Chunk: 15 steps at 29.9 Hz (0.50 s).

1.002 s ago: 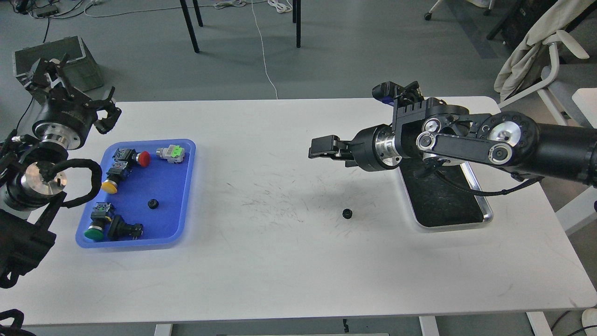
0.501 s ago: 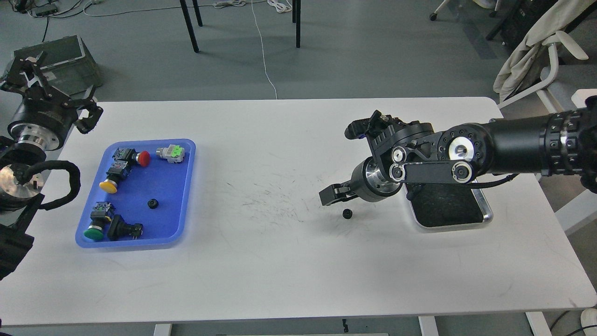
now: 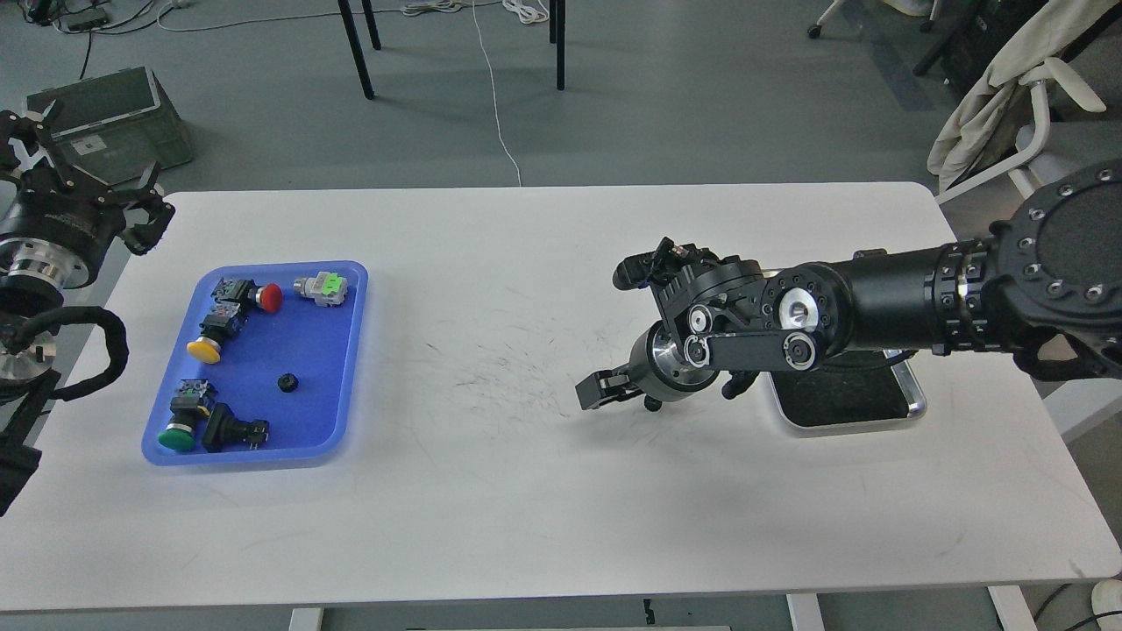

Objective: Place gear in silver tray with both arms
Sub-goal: 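Reach the right gripper to the black gear and grasp it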

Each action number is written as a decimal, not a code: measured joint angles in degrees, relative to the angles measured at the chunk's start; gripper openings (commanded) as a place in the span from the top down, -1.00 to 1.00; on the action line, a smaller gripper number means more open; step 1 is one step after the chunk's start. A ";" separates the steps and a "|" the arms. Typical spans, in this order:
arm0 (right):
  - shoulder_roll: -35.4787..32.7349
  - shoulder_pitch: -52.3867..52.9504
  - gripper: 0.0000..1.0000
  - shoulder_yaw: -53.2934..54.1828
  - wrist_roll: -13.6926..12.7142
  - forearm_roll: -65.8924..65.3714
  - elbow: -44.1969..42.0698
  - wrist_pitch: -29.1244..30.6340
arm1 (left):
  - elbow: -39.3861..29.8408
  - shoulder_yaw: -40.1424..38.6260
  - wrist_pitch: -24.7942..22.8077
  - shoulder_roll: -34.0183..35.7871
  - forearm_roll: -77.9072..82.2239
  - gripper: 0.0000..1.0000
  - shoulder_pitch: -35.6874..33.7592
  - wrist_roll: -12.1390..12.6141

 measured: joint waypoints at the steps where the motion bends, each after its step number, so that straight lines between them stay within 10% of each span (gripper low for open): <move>1: 0.02 -0.11 -0.87 -0.07 -0.05 0.00 -0.02 0.01 | 0.01 0.00 -0.04 0.01 -0.03 -0.96 0.03 0.00; 15: 0.05 -1.55 -0.54 -2.75 -0.30 -0.07 -1.45 0.04 | 0.02 0.01 -0.19 0.04 -0.07 -0.96 0.18 -0.29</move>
